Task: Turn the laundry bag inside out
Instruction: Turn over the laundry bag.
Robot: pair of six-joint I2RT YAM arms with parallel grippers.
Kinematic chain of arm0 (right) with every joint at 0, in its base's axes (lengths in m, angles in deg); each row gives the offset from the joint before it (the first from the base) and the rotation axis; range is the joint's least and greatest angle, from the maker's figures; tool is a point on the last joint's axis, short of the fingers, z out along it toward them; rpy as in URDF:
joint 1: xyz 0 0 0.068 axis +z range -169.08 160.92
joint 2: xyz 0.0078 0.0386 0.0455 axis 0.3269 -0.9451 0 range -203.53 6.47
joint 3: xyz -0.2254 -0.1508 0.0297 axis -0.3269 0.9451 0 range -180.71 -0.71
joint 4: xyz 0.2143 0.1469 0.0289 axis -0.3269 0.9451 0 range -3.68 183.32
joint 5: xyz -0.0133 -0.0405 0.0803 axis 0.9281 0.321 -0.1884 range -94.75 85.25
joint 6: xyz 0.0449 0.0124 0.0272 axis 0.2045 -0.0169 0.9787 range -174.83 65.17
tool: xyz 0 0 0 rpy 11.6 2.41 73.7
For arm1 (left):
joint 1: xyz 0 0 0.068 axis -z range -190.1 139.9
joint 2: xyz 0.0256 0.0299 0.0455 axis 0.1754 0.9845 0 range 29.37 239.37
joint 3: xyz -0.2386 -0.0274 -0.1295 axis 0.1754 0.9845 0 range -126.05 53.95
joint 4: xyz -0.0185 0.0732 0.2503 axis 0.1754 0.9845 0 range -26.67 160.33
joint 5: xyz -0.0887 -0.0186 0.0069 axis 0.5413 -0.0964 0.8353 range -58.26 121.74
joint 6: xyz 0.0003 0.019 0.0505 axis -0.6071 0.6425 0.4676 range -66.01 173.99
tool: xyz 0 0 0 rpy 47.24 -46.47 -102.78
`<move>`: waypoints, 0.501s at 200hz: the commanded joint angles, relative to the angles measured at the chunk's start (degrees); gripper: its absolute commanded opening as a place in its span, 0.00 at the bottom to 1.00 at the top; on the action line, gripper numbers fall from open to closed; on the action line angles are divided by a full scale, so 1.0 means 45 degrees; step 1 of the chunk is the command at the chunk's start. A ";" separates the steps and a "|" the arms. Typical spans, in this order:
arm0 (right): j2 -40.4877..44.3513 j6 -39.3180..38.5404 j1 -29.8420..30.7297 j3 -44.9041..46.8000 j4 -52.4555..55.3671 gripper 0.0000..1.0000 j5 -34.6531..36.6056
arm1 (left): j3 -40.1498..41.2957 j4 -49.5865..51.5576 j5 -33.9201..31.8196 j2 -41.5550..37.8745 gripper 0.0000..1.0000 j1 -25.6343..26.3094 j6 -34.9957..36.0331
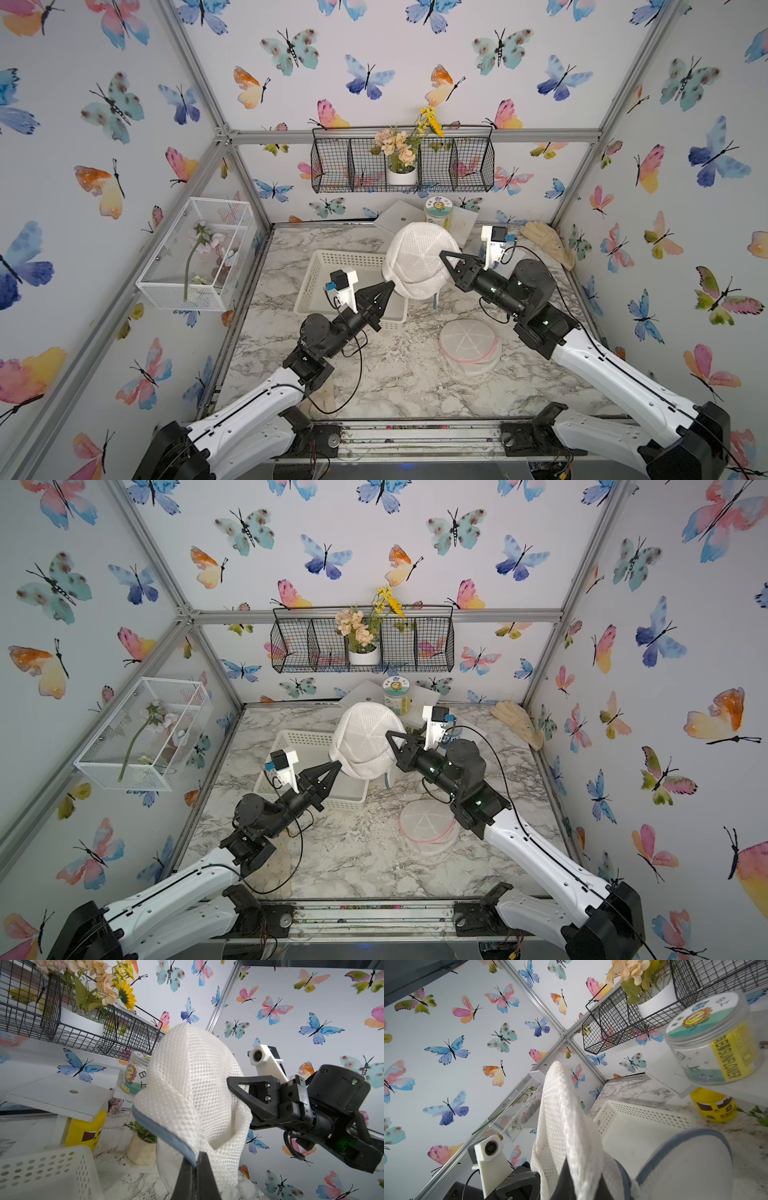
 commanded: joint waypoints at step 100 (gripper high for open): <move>-0.0405 0.3457 -0.0230 -0.1294 -0.3369 0.02 -0.1084 | 0.0421 -0.0256 -0.3097 0.0313 0.51 0.0241 0.0602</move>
